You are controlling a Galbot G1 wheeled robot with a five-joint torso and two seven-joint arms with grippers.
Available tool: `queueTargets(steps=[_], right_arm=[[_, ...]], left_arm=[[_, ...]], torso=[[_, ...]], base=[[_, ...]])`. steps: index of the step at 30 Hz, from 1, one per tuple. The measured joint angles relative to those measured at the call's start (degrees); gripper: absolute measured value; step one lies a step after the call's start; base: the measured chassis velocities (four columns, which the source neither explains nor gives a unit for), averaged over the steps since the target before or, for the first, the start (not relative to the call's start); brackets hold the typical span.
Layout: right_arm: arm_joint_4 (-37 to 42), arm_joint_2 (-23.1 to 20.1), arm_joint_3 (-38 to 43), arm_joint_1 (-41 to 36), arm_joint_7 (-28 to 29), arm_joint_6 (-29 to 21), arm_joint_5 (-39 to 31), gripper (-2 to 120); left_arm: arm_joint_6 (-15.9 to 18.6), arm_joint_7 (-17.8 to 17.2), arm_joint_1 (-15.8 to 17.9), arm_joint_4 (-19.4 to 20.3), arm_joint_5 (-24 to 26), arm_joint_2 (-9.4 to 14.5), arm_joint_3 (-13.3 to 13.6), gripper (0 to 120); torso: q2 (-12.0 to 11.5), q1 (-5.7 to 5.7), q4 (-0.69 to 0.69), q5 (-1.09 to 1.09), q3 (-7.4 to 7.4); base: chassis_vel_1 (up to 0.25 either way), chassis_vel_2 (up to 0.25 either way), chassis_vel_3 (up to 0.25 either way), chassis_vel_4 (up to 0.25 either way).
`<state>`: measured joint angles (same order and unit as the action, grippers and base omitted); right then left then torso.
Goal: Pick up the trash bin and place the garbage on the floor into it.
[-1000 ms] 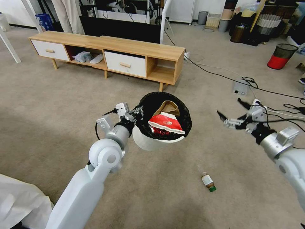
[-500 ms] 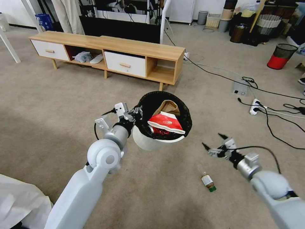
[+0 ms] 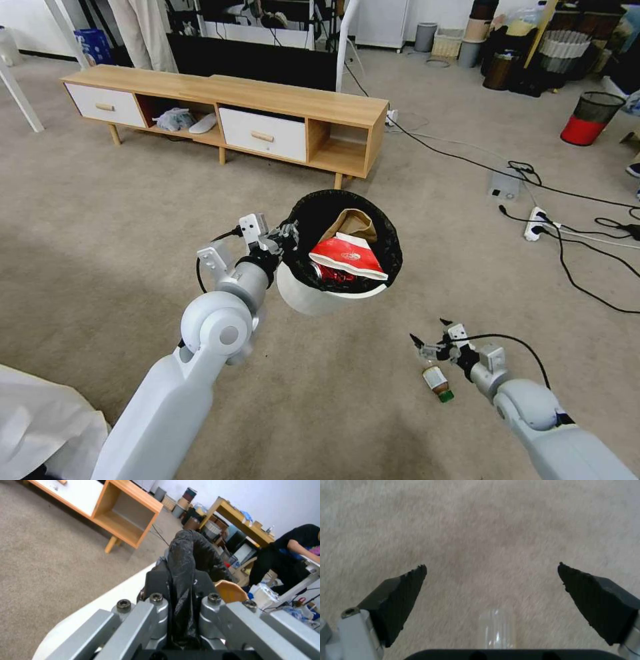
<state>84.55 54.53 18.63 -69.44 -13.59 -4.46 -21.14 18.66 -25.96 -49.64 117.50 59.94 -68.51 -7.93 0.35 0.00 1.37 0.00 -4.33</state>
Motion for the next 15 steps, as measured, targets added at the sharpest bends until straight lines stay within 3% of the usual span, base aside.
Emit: queueTargets(steps=[15], right_arm=[[-2.7, 0.6, -1.2, -1.6, 0.4, -4.7, 2.2, 100]], left_arm=[[0.0, 0.0, -0.7, 0.3, -0.2, 0.1, -0.3, 7]], torso=[[0.0, 0.0, 0.0, 0.0, 0.0]], base=[[0.0, 0.0, 0.0, 0.0]])
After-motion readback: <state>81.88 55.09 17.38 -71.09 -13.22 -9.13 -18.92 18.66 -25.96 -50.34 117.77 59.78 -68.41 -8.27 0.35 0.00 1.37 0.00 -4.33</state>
